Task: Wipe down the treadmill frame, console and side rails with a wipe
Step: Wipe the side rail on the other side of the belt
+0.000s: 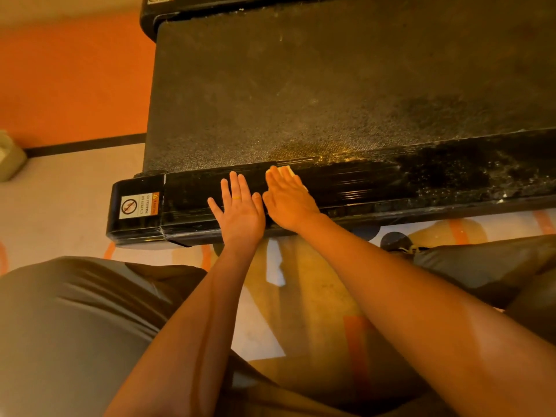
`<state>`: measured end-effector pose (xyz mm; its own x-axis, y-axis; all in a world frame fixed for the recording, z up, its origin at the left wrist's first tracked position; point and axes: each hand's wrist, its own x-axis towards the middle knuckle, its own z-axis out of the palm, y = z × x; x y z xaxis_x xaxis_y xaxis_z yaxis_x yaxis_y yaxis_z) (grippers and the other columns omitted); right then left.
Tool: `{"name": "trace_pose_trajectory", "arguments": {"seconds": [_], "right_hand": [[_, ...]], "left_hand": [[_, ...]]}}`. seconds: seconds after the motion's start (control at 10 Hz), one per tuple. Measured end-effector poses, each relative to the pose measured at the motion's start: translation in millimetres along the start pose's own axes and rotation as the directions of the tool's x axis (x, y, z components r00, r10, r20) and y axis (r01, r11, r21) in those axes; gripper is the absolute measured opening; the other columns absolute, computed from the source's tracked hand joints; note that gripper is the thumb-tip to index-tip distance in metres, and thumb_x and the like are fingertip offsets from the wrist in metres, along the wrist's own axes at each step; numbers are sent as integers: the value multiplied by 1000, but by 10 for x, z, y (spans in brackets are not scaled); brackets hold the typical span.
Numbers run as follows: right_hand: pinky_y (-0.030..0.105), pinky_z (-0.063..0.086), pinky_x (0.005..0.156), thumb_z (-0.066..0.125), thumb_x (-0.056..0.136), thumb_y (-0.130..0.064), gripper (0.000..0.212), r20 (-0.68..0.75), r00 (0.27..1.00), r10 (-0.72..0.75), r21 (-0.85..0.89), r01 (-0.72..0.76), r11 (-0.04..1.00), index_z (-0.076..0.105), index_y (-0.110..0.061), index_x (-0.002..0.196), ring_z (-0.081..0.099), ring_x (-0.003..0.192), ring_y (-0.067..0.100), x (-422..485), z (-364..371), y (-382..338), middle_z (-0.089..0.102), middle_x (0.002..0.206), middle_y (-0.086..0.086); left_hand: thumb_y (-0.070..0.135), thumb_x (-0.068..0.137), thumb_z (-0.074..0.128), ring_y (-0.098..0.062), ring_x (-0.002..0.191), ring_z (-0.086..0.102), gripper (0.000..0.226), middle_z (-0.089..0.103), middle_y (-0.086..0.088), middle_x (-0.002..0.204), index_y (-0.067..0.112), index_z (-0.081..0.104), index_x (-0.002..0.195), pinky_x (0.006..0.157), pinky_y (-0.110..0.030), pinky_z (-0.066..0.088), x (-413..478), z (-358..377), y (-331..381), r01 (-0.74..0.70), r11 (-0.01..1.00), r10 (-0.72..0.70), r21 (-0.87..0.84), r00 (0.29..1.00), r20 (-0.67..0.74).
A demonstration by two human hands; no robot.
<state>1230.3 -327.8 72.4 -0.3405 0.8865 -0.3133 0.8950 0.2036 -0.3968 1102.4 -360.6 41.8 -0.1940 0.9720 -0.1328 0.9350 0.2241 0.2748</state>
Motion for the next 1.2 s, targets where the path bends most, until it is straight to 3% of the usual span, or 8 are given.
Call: {"name": "trace_pose_trajectory", "arguments": {"seconds": [0.2,0.5,0.6,0.7,0.9,1.0,1.2], "right_hand": [[37,-1,124,18,109,-32,56,-12,999,-40,-39,40,998,4,-12,159,-7,154,21,58,-71,95,-2,167,5],[39,4,125,17,109,-31,55,-127,977,169,9,-169,986,9,-11,159,-1,154,23,-415,-353,1276,5,167,6],[43,16,123,15,105,-33,58,-194,961,195,-25,-204,979,20,-5,156,13,152,31,-419,-347,1254,18,164,13],[46,12,124,23,107,-28,55,-157,964,213,40,-209,977,18,-4,156,10,152,34,-297,-309,927,13,165,15],[44,7,125,25,108,-31,58,-11,998,-54,-40,53,998,9,-9,159,-3,154,28,95,-71,117,3,167,9],[41,4,126,23,109,-29,56,17,998,-69,-40,69,997,6,-11,159,-5,154,24,94,-153,200,1,167,7],[40,3,124,18,109,-27,54,-91,985,149,27,-147,989,7,-8,159,-3,154,27,-269,-498,1255,2,167,11]], "left_hand": [[41,109,16,-22,155,-10,60,-5,-2,169,16,3,161,122,-59,-4,3,-55,-16,-23,1000,22,9,999,49],[40,108,16,-24,155,-5,59,2,-2,169,16,8,161,122,-61,-1,-17,-13,9,-18,999,18,29,1000,-9],[40,108,16,-24,155,-5,59,2,-2,169,15,8,161,122,-61,-1,-20,-19,11,-19,999,20,31,1000,-10],[40,108,16,-24,155,-5,59,2,-2,169,16,8,161,122,-60,-1,-20,-20,4,-19,999,19,28,1000,-8],[40,109,15,-24,155,-8,59,-3,-3,169,15,4,161,122,-61,-2,-7,-44,0,-28,999,27,34,999,29],[40,109,15,-24,155,-7,59,-2,-3,169,15,5,161,122,-60,-2,-6,-46,2,-20,999,19,36,1000,24],[39,108,16,-23,155,-4,58,2,-2,169,16,8,161,122,-60,-2,-25,-12,29,-2,1000,2,31,1000,-22]]}}
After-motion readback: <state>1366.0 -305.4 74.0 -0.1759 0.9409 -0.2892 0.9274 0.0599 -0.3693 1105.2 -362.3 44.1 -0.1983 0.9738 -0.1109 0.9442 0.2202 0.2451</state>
